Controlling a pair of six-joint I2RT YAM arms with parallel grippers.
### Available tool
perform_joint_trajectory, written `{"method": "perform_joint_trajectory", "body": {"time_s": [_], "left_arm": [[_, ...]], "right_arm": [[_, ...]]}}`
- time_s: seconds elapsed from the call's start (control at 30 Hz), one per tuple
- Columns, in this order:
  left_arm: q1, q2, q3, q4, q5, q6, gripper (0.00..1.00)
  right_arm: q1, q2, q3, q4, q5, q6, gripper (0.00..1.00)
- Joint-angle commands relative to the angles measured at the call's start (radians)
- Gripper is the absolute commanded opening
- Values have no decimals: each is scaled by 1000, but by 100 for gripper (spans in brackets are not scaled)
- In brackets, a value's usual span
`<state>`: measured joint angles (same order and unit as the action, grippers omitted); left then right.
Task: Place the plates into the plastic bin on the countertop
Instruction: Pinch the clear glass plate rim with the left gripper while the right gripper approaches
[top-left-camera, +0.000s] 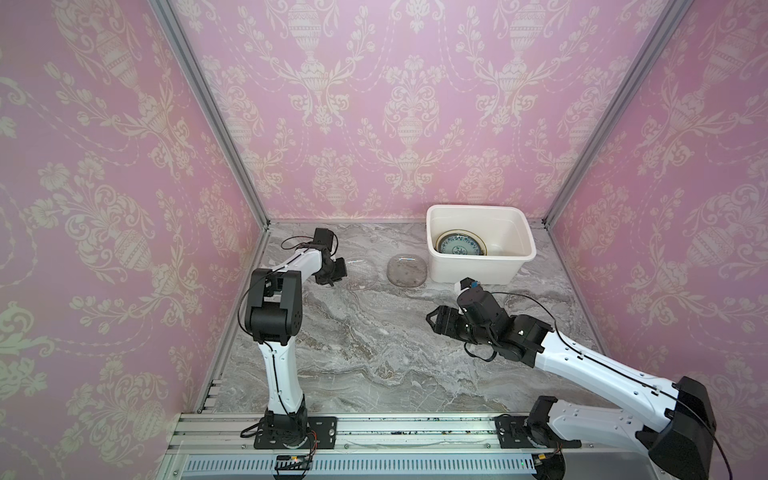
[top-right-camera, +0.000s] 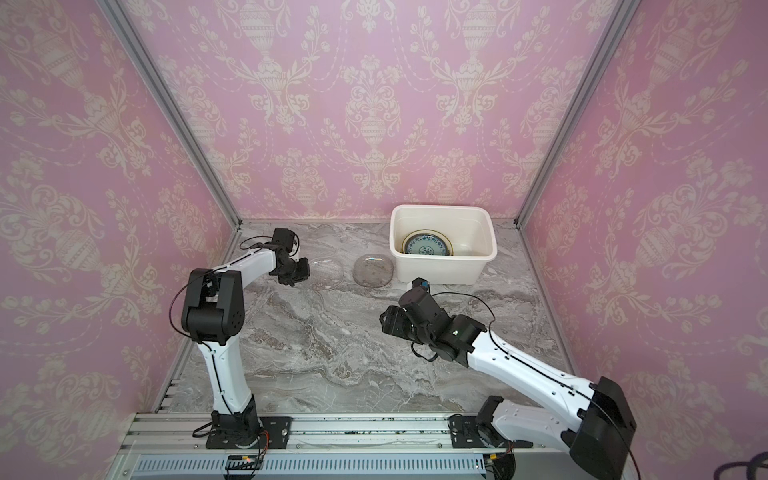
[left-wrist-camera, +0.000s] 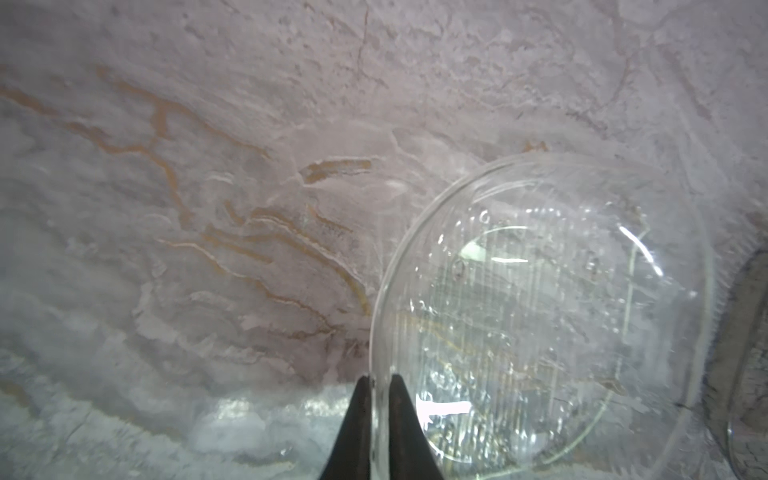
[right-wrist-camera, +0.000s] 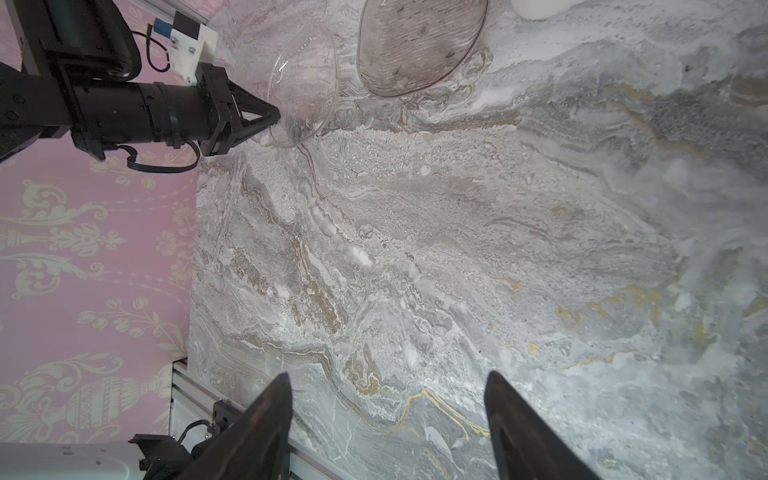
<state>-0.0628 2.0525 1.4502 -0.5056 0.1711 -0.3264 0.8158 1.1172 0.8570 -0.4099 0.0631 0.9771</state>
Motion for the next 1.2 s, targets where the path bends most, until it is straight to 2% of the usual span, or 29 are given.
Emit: {"method": "perform_joint_trajectory", "body": {"time_s": [0.0, 0.23, 0.4, 0.63, 0.77, 0.97, 1.17], "left_arm": [[-6, -25, -72, -34, -7, 4, 8], [-21, -172, -236, -33, 16, -38, 6], [-56, -329, -382, -44, 40, -83, 4], [-195, -535, -540, -59, 93, -149, 4], [-302, -599, -591, -80, 121, -192, 4], [-430, -657, -651, -59, 128, -291, 5], [-506, -656, -671, -17, 140, -356, 5]], "right_arm": [[-4, -32, -15, -36, 38, 23, 73], [-7, -51, -25, -56, 66, 42, 73], [-20, -67, -39, -61, 65, 43, 74], [-63, -93, -80, -51, 10, 37, 76], [-128, -127, -131, -22, -75, 28, 78], [-251, -105, -198, 18, -314, 15, 78], [-274, -26, -272, 151, -449, 54, 80]]}}
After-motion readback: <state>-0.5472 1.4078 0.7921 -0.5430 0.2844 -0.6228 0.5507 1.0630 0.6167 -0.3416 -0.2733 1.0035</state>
